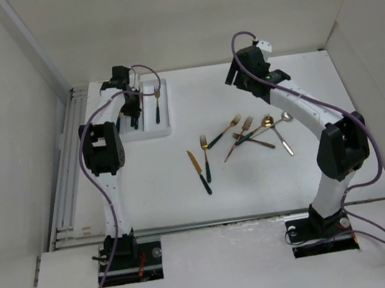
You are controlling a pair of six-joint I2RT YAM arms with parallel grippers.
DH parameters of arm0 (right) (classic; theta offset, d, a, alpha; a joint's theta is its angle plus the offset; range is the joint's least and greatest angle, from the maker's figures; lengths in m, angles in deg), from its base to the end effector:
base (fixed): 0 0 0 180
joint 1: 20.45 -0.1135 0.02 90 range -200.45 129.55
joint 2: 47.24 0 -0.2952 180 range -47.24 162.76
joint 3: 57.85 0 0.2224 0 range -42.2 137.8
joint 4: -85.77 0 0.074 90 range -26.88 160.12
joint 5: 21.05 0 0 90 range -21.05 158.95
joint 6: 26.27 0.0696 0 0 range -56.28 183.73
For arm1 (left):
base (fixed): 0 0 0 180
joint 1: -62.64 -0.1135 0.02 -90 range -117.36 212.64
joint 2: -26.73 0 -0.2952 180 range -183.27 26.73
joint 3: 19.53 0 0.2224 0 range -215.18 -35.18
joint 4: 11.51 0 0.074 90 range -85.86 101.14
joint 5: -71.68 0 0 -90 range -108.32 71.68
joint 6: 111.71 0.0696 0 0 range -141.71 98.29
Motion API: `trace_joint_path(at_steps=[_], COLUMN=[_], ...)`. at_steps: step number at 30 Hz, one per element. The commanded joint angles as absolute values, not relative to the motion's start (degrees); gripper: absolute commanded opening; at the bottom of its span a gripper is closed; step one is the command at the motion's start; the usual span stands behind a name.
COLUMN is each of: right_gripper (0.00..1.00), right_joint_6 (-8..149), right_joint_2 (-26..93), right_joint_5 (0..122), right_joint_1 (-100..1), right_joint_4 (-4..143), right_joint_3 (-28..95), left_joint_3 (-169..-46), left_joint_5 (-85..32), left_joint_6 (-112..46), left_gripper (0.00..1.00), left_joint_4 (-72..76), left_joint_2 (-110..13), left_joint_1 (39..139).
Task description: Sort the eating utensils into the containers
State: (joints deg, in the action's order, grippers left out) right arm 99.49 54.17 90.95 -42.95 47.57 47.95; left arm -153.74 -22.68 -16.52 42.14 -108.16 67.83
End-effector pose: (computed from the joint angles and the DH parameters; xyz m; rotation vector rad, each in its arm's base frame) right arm 0.3936 0.1348 0.3428 0.4605 2.0680 0.1898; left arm 0.5317 -0.0536 0.2035 0.2584 2.5044 -0.0958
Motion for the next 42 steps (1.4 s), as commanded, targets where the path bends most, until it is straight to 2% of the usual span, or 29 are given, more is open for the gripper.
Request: trace_joint_path(at_steps=[1,2,4,7,10,15,20,26,32,36,42], right_gripper=[0.77,0.77,0.77,0.77,0.77,0.77,0.77,0.78,0.79,0.79,0.79], right_joint_6=[99.1,99.1,99.1,99.1,99.1,99.1,99.8,104.2,109.3,114.4,121.9], right_joint_2=[53.7,53.7,53.1,51.6,50.2,47.2,42.9,34.9,25.3,20.4,12.6], right_joint_5=[91.6,91.6,91.6,92.1,92.2,92.2,94.1,95.4,97.8,99.9,103.8], right_joint_1=[-42.8,-42.8,-42.8,-42.8,-42.8,-42.8,-43.8,-45.6,-49.0,-52.2,-58.2], right_joint_4=[47.4,46.8,46.8,46.8,47.4,47.4,47.9,47.4,45.6,42.3,37.5], right_joint_3=[50.9,50.9,50.4,48.9,47.3,45.5,41.4,34.1,24.3,19.6,14.6], left_joint_3=[-154.7,-154.7,-155.3,-156.4,-158.0,-161.5,-160.2,-140.2,-119.4,-111.6,-108.5], left_joint_5=[-23.3,-23.3,-22.5,-21.9,-21.9,-20.1,-21.7,-27.1,-27.6,-29.1,-30.6], left_joint_6=[-15.3,-15.3,-15.3,-15.8,-15.8,-17.2,-22.4,-26.6,-24.8,-24.8,-27.8], left_gripper=[0.03,0.03,0.20,0.34,0.38,0.38,0.39,0.48,0.55,0.65,0.66], left_joint_4=[41.7,41.7,42.2,42.2,42.2,44.1,43.6,42.2,44.9,42.8,39.6], left_joint_2=[-106.8,-106.8,-106.8,-104.8,-103.6,-101.7,-93.3,-79.8,-75.1,-71.2,-71.9], left_joint_1=[67.7,67.7,67.7,67.7,67.7,67.7,68.4,75.6,90.8,98.0,105.1])
